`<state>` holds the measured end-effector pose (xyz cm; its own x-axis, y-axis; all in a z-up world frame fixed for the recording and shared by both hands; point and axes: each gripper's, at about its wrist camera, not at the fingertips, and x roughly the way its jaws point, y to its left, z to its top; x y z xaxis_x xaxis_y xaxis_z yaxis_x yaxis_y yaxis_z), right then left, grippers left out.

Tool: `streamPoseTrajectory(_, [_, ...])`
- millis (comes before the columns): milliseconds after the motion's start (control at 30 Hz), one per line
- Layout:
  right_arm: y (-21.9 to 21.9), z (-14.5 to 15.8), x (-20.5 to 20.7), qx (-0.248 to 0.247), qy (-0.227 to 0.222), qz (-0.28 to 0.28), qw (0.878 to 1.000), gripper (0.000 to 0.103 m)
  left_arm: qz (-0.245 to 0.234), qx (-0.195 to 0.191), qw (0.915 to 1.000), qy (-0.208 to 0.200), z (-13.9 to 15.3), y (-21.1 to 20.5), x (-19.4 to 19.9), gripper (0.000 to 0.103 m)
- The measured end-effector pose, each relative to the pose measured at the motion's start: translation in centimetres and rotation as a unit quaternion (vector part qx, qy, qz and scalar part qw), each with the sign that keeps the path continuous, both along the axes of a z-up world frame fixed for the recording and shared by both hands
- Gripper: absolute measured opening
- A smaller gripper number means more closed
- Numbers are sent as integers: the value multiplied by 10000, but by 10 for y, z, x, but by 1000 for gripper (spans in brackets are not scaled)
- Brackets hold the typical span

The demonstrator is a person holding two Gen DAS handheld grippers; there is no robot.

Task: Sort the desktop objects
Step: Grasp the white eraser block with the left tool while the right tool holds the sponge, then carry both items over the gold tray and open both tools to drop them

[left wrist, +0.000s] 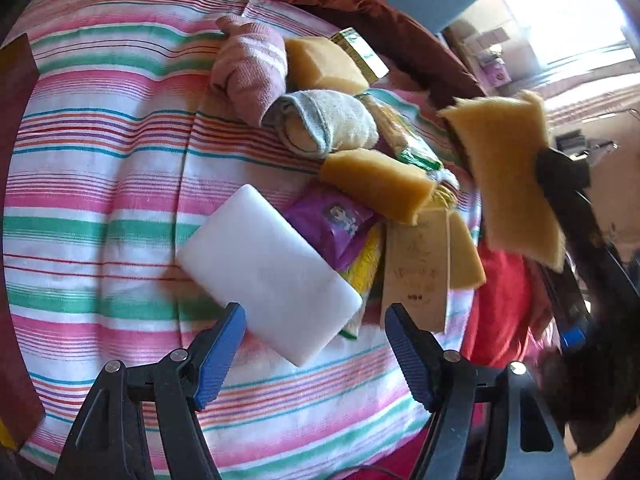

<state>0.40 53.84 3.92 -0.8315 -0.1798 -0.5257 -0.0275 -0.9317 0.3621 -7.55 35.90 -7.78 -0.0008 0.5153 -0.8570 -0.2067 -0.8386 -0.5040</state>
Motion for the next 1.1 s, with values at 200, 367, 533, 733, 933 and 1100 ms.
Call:
streamPoseTrajectory(200, [6,4,5,-60,106,-94,9999,59,129,-332,9993,79,-1,14,0,76])
streamPoseTrajectory(367, [-2,2,2,94,28,-21,10000,59,621,-153,9979,-71,0,1,10,75])
streamPoseTrajectory(533, [-2,1,2,137,-7,-45,9999,59,876,208,9946,-522,-6,-27,34,75])
streamPoseTrajectory(733, [-9,2,3,230,5,6,9997,60,1170,373,9884,-889,-14,-18,26,76])
streamPoseTrajectory(933, [-11,1,1,243,-16,35,9997,60,1166,111,9878,-1028,-27,7,26,75])
streamPoseTrajectory(1100, [-12,4,3,275,38,42,9996,60,1065,78,9904,-878,-29,24,25,74])
